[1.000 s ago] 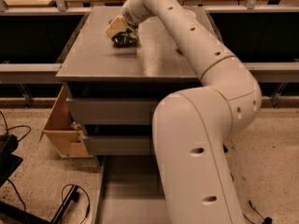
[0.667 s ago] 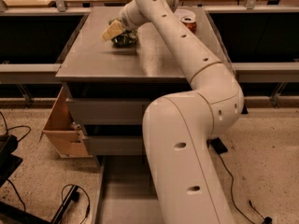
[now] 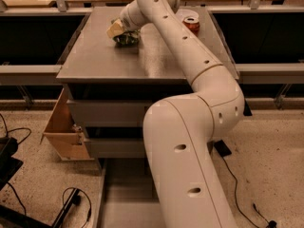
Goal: Place green jalapeno chip bag into bottom drawer
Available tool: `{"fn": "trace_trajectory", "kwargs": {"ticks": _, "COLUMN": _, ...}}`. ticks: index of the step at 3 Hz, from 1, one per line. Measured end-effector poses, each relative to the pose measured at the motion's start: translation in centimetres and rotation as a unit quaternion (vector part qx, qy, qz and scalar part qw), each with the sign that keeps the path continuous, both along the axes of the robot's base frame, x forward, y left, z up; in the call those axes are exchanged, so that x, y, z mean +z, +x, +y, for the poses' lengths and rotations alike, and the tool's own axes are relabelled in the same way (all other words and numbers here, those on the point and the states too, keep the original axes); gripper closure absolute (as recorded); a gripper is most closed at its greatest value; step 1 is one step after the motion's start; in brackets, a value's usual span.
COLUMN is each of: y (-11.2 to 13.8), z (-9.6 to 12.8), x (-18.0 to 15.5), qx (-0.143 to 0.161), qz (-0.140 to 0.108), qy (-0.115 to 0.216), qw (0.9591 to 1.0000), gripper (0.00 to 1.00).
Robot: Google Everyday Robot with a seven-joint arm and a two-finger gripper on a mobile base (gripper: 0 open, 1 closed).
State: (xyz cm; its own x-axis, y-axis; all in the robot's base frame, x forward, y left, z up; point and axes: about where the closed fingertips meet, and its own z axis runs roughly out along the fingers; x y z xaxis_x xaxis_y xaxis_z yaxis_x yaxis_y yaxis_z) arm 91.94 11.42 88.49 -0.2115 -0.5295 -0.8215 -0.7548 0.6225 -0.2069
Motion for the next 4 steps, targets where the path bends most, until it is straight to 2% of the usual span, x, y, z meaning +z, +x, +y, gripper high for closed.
{"fn": "trace_trajectory", "kwargs": {"ticks": 2, "y": 0.0, "z": 0.0, "x": 0.0, "qx": 0.0, "qz": 0.0, "qy": 0.0, "qw": 1.0, "gripper": 0.85}}
{"fn": "trace_trajectory", "kwargs": {"ticks": 3, "y": -0.3, "z": 0.6, "x": -0.9, "qx": 0.011, "qz": 0.004, "qy": -0.009, "qw": 0.9999, "gripper": 1.0}}
{"fn": "trace_trajectory", "kwargs": {"ticks": 4, "y": -1.2, "z": -0.7, "x": 1.3, "qx": 0.022, "qz": -0.026, "qy": -0.01, "qw": 0.9994, "gripper": 1.0}}
